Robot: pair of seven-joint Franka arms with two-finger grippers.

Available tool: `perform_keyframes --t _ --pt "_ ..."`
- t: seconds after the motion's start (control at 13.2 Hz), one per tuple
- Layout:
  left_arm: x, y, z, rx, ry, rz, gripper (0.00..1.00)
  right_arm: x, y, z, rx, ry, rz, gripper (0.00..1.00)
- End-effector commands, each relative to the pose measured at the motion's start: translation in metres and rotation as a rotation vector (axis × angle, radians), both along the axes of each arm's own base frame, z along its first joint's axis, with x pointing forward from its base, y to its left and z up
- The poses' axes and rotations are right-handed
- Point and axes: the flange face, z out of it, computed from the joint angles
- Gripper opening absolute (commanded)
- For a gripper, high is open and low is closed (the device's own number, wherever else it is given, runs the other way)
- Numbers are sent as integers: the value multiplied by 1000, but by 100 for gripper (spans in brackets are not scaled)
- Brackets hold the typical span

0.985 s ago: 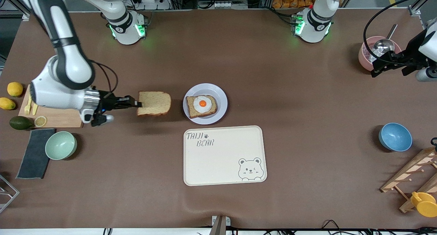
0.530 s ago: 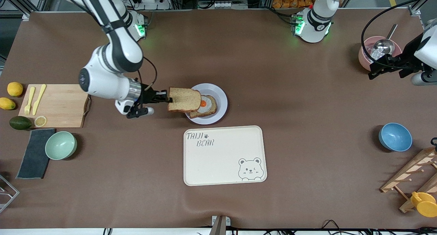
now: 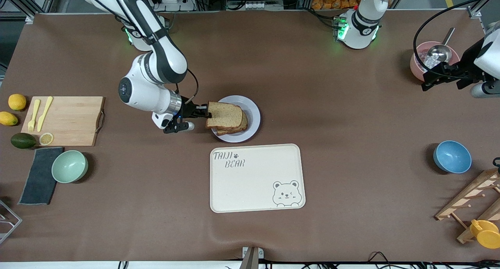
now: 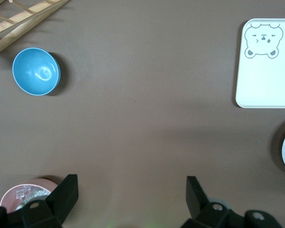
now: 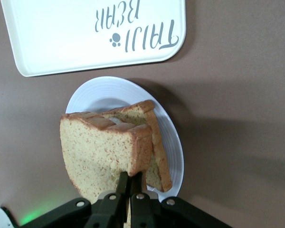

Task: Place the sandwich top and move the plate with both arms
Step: 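Lower the bread slice onto the egg and open the right gripper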

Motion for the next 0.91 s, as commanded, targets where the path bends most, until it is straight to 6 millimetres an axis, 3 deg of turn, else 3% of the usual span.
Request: perform_keyframes --t 0.0,0.38,0.68,0.83 --pt "1 2 0 6 1 -12 100 -11 23 -10 8 -18 -28 0" --pt "0 3 0 6 1 -8 100 -20 20 -25 -24 -35 -33 0" --pt "0 3 0 6 1 -8 100 -21 21 -25 -18 -21 -48 0" --pt "1 3 0 6 1 -8 100 -21 22 -26 -13 -14 -60 24"
